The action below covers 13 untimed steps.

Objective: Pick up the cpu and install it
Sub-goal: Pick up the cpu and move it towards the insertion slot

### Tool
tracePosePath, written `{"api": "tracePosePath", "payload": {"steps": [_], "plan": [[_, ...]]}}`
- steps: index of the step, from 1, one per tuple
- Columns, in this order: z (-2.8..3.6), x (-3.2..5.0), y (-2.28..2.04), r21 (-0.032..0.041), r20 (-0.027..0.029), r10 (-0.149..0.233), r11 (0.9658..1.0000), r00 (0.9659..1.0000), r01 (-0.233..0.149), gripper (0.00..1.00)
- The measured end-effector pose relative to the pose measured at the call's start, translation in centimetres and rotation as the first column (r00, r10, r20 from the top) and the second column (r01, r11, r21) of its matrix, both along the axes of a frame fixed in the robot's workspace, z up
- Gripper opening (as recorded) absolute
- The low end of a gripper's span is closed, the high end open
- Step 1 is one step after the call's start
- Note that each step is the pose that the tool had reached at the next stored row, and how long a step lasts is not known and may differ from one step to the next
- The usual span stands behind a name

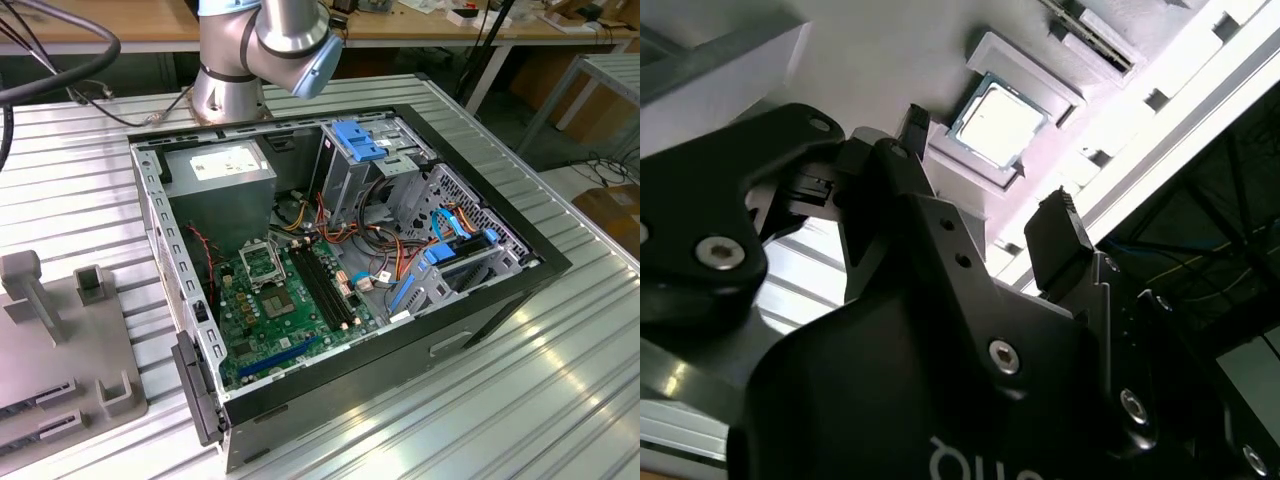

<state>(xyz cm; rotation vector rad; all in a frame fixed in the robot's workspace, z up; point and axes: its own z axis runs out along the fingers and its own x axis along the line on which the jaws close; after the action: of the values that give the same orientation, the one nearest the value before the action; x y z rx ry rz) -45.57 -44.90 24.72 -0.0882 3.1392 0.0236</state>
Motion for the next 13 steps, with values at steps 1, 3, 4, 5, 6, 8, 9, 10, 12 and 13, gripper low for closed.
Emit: {"api": "tracePosePath", "payload": {"steps": [1,3,4,5,6,8,9,10,12,13], "plan": [[-0.03,0.00,0.13,-0.0021,-0.0034,0.002,1.0000,1.0000,-0.002,0.66],[-0.29,-0.03,0.22,-0.0039,-0.0064,0.003,1.0000,1.0000,-0.003,0.66],[-0.46,-0.06,0.22,-0.0040,-0.0066,0.003,1.0000,1.0000,-0.003,0.66],[-0.65,-0.11,0.22,-0.0042,-0.0069,0.003,1.0000,1.0000,-0.003,0.66],[-0.82,-0.17,0.22,-0.0047,-0.0069,0.003,1.0000,1.0000,-0.003,0.66],[-1.11,-0.31,0.20,-0.0064,-0.0070,0.003,1.0000,1.0000,-0.003,0.66],[-1.26,-0.37,0.18,-0.0079,-0.0069,0.003,1.0000,1.0000,-0.003,0.66],[-1.37,-0.42,0.17,-0.0094,-0.0068,0.003,1.0000,1.0000,-0.003,0.66],[-1.61,-0.46,0.16,-0.0145,-0.0068,0.003,0.9999,1.0000,-0.003,0.66],[-1.79,-0.46,0.16,-0.0160,-0.0069,0.002,0.9999,1.0000,-0.003,0.66]]}}
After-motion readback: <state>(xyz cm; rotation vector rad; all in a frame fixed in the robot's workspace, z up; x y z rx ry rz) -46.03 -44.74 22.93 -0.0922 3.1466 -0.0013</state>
